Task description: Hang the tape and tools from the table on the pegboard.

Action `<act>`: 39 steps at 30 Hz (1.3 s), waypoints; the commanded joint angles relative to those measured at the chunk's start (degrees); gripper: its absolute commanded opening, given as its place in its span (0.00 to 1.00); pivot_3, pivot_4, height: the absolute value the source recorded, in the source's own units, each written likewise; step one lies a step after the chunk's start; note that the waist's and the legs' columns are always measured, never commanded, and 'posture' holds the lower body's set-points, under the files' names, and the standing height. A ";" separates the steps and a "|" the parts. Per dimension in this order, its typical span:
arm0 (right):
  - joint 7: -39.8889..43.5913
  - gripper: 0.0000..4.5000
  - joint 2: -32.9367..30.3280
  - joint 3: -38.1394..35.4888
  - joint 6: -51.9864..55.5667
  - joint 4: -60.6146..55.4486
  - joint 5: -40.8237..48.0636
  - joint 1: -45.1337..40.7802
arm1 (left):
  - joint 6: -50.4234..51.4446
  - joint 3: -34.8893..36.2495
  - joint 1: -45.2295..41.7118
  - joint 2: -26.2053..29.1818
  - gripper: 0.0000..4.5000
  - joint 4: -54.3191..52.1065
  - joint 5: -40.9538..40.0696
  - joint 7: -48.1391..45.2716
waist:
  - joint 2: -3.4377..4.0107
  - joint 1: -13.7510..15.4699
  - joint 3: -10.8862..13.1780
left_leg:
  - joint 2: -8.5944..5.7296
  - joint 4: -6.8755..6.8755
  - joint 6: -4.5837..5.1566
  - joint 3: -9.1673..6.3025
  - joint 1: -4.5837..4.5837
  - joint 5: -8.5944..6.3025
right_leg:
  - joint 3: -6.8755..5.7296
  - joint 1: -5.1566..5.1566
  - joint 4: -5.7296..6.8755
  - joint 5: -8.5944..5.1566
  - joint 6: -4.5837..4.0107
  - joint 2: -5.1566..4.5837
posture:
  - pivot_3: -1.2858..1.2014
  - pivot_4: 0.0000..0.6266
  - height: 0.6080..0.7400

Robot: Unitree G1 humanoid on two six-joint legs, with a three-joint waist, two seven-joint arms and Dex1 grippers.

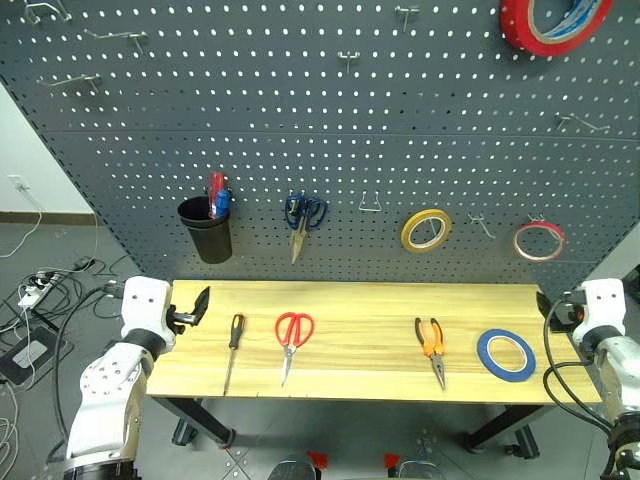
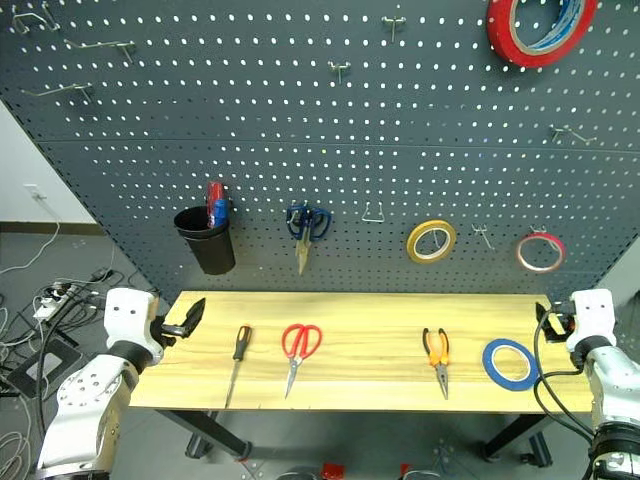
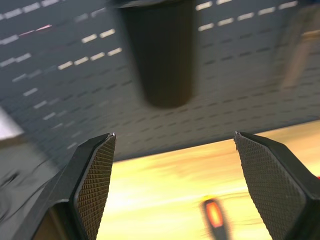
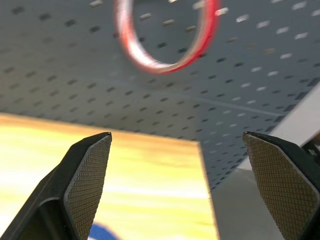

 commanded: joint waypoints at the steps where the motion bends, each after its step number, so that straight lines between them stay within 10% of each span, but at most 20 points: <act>1: 0.45 1.00 0.81 2.60 11.44 -13.71 0.84 2.77 | 2.84 -2.91 -2.75 2.21 0.89 -4.92 -3.00 -5.37 | 0.08 -0.19 0.59 | 0.03 0.01 0.00 -0.01 0.02 0.00 | -0.02 0.02 0.00 0.00 0.00 0.01 | 0.52 0.10 1.00; 13: 1.73 1.00 0.19 6.33 46.13 -40.72 4.91 12.20 | 6.47 -14.79 -8.26 9.70 0.89 -8.63 -6.34 -24.63 | 0.32 -2.48 6.57 | 0.14 0.02 0.02 -0.03 -0.13 0.00 | -0.11 -0.08 0.06 -0.01 -0.02 0.03 | 0.49 0.31 1.00; 32: 8.41 1.00 -1.04 20.16 36.86 -6.36 -6.22 -9.99 | 11.12 -24.67 -15.62 6.74 0.89 -10.86 -8.17 -32.30 | -0.33 -4.68 11.92 | 0.78 0.28 0.00 0.15 -1.79 0.03 | -0.09 -1.86 0.36 0.05 -0.06 0.19 | 0.50 0.43 1.00; 39: 12.78 0.57 -1.46 23.27 37.74 0.16 -8.87 -14.70 | 7.88 -27.14 -16.49 6.57 0.90 -10.07 -7.08 -34.96 | -0.37 -4.61 11.93 | 0.79 0.33 -0.01 0.11 -1.80 0.03 | -0.16 -1.82 0.38 0.08 -0.07 0.19 | 0.50 0.40 1.00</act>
